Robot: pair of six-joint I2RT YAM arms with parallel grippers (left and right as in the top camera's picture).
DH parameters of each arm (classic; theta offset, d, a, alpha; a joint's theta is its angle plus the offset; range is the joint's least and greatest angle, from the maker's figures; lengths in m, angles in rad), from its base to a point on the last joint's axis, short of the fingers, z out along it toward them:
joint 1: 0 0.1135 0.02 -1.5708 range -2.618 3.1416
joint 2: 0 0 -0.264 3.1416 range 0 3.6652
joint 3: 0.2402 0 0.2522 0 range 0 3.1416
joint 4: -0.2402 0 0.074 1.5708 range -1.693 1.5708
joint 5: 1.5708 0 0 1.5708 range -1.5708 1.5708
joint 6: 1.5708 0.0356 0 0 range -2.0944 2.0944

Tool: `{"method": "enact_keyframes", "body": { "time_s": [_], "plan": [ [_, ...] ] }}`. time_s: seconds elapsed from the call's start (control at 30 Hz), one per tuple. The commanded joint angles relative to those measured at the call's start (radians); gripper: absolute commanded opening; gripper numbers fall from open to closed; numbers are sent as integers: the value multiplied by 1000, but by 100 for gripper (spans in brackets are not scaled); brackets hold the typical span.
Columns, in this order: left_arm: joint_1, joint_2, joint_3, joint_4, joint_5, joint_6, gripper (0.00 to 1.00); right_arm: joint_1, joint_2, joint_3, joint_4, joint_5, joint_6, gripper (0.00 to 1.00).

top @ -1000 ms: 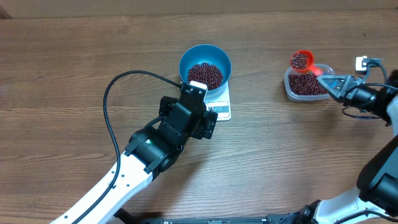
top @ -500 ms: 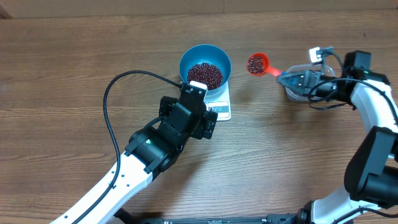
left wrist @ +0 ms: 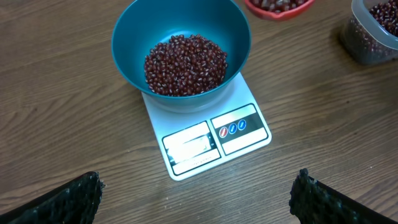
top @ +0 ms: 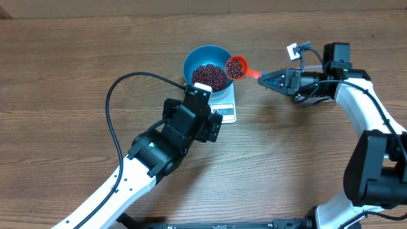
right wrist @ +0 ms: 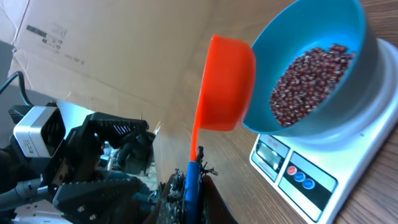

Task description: Scoop item into bowl and weigh 150g on scale

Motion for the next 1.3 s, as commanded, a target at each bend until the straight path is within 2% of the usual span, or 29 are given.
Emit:
{"method": "enact_keyframes", "body": {
  "time_s": [0.0, 0.17, 0.33, 0.6, 1.0, 1.17, 1.27],
  "plan": [
    [-1, 10, -7, 3, -14, -14, 99, 21, 10, 10, 31, -27, 56, 4],
    [-1, 10, -7, 3, -14, -14, 100, 48, 11, 10, 83, -20, 80, 4],
    [0, 10, -7, 3, -14, -14, 100, 90, 10, 10, 138, 93, 172, 4],
    [-1, 10, -7, 3, -14, -14, 99, 155, 10, 10, 194, 246, 221, 4],
    [-1, 10, -7, 3, -14, -14, 100, 179, 10, 10, 288, 328, 222, 4],
    [-1, 10, -7, 3, -14, -14, 100, 179, 10, 10, 308, 419, 222, 4],
    [-1, 10, -7, 3, -14, -14, 100, 179, 11, 10, 308, 445, 184, 4]
  ]
}}
